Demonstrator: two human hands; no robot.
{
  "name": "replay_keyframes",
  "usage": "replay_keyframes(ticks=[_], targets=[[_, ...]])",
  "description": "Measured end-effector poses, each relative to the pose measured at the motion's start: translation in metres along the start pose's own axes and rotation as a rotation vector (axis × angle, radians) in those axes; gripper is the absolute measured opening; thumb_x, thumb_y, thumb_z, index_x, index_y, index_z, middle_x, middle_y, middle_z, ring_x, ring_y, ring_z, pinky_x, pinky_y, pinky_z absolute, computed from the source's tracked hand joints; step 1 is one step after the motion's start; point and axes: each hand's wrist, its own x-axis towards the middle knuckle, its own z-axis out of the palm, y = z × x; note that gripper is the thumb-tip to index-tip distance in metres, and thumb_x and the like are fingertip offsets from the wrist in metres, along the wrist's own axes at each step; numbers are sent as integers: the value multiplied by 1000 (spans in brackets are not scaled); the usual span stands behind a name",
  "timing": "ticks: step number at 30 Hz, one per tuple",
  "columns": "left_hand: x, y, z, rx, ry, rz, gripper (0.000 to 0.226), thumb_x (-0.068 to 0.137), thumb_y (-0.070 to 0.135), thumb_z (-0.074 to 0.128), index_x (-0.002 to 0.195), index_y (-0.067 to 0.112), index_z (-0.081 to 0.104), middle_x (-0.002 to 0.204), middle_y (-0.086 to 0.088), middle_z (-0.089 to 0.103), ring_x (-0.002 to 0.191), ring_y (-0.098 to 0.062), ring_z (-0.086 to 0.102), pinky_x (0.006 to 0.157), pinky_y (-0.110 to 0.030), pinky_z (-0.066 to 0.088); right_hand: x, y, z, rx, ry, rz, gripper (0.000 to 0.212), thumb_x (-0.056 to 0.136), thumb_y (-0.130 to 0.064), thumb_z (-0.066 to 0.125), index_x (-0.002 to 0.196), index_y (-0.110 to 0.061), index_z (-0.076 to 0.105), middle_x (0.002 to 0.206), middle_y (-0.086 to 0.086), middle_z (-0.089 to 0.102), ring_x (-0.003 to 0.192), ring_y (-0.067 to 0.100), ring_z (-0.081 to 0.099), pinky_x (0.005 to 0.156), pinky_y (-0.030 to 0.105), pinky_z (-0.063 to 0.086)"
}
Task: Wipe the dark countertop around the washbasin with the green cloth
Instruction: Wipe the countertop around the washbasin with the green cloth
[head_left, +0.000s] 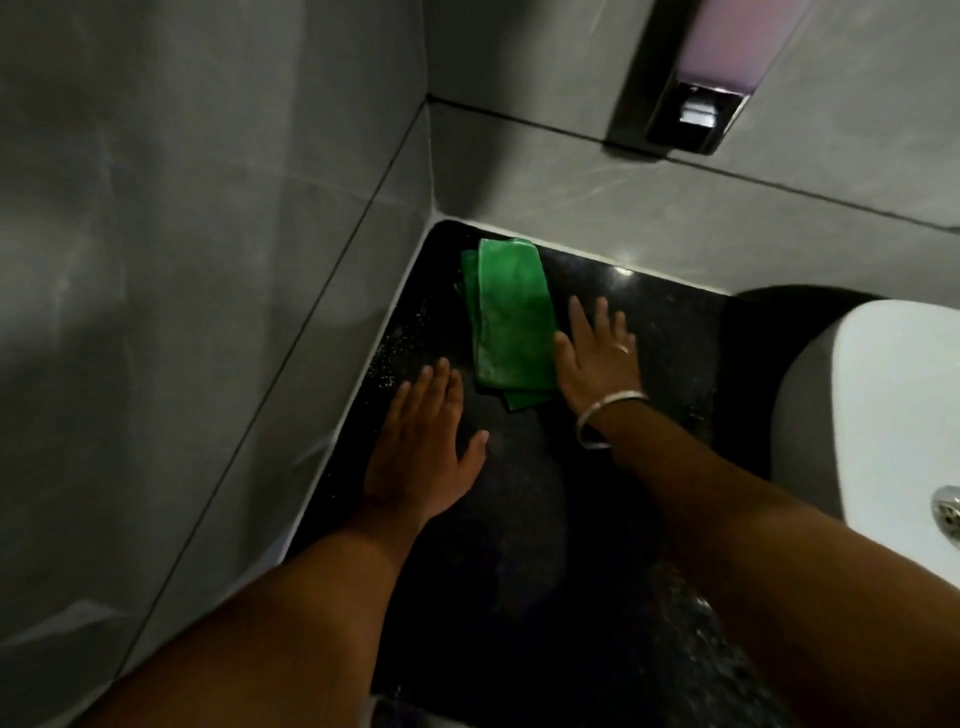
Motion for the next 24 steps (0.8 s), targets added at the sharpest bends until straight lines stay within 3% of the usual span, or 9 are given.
replay_keyframes(ticks=[4,7,11,13,16,24], targets=[[1,1,-3,-12,-6,-5,79,89,55,35,152,7,29,162,-13,22,151,-27,19,124,-43,13,-13,24,4,-191,-38,24,58,99,-40,30,153,-23,14,162,14,5,147,39,5,117,53,6],[-6,3,-9,-97,21,-2,76,92,54,32,151,6,32,162,-16,21,150,-31,21,122,-47,19,-12,20,10,-185,4,36,59,98,-39,31,153,-27,14,163,11,6,148,36,4,118,52,5],[63,35,-32,-282,344,-110,59,95,39,42,144,6,46,155,-24,35,141,-42,36,114,-51,31,-13,26,16,-192,37,22,59,96,-41,29,152,-31,16,163,8,7,148,33,4,118,50,4],[116,57,-37,-213,158,-33,61,98,40,39,150,8,34,159,-21,28,147,-37,26,119,-49,22,-11,25,18,-175,60,22,61,93,-39,32,151,-32,17,163,8,8,148,33,4,118,49,2],[159,78,-8,-127,-138,-170,72,100,46,29,155,7,5,165,-15,-3,153,-30,-4,122,-45,-2,-9,26,20,-132,105,23,63,89,-36,34,151,-31,22,162,8,11,148,32,6,118,48,4],[200,52,-12,-143,-102,-217,78,97,47,34,154,0,7,164,-21,3,152,-35,1,123,-47,0,-13,27,19,-104,151,15,64,85,-36,29,149,-30,29,161,7,18,148,32,12,118,47,7]])
